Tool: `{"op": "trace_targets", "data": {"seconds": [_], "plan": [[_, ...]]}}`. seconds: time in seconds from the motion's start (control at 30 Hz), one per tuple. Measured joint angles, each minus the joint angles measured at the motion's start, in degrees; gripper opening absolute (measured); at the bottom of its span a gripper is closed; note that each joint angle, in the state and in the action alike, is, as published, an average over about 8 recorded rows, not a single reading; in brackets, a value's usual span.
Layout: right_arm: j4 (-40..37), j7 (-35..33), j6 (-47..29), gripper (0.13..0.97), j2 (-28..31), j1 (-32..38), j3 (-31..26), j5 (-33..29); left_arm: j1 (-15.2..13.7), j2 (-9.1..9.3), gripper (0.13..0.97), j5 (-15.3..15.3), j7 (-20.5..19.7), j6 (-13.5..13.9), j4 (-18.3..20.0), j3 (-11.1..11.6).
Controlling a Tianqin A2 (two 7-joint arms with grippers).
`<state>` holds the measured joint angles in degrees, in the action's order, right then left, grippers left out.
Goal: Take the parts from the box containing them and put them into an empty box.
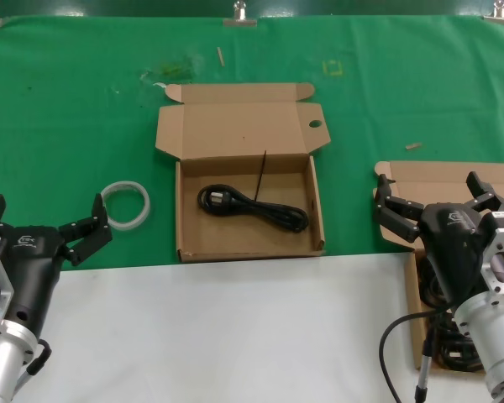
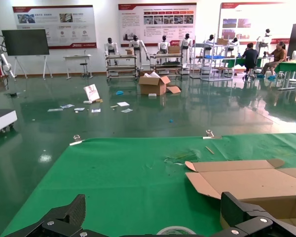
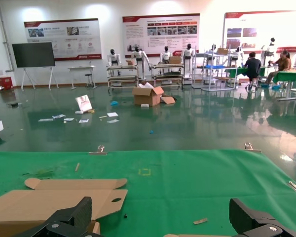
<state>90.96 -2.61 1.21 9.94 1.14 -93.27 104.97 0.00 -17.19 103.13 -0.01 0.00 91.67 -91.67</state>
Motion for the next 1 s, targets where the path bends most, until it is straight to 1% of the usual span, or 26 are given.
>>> {"op": "trace_targets", "data": {"seconds": [1.0], "plan": [[0.00,0.00,0.00,0.966,0.00,0.00,0.00,0.00,0.00,0.00,0.966,0.00,0.01,0.00,0.00,0.00]]}}
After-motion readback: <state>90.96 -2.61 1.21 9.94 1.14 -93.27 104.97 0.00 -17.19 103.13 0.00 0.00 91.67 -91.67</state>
